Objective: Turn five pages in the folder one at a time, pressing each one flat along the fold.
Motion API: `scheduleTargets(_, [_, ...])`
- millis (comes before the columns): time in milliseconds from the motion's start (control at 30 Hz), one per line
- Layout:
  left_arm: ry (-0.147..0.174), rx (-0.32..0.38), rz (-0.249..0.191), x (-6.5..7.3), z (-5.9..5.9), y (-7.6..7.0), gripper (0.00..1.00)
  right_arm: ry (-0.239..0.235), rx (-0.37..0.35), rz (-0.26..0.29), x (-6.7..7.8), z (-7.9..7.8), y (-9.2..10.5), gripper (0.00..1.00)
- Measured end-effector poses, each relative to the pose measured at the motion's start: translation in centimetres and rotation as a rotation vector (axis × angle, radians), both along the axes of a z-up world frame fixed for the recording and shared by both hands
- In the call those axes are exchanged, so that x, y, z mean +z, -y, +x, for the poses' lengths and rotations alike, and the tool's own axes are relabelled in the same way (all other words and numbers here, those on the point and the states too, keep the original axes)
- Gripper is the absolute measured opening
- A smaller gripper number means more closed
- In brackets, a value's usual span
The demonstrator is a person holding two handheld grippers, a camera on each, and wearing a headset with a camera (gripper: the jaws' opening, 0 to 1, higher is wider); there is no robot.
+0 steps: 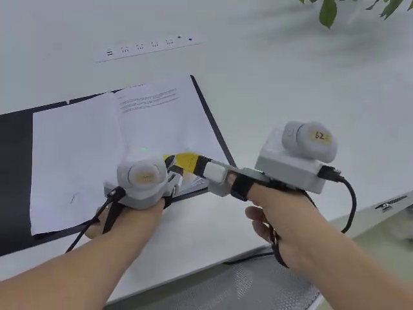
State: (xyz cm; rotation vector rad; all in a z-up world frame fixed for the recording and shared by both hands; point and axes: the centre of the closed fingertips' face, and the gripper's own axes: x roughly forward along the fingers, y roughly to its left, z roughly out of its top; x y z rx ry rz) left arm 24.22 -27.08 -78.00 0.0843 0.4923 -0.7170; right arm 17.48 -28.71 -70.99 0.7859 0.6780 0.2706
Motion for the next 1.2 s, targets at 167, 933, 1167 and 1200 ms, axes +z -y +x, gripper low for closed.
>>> scheduleTargets(167, [-0.002,0.001,-0.002,0.0,0.1,0.0,0.11,-0.02,-0.002,0.033,-0.7,0.2,-0.8,0.56])
scheduleTargets(933, [-0.003,0.01,-0.009,-0.1,0.1,0.1,0.11,-0.093,-0.143,0.116,-3.9,1.9,0.1,0.46])
scheduleTargets(1167, [-0.003,0.011,-0.012,-0.1,0.1,0.1,0.11,-0.151,-0.25,0.087,-5.7,1.8,2.0,0.07])
scheduleTargets(1200, [-0.003,0.011,-0.012,-0.1,0.1,0.1,0.11,-0.158,-0.264,0.078,-5.9,1.7,2.2,0.01])
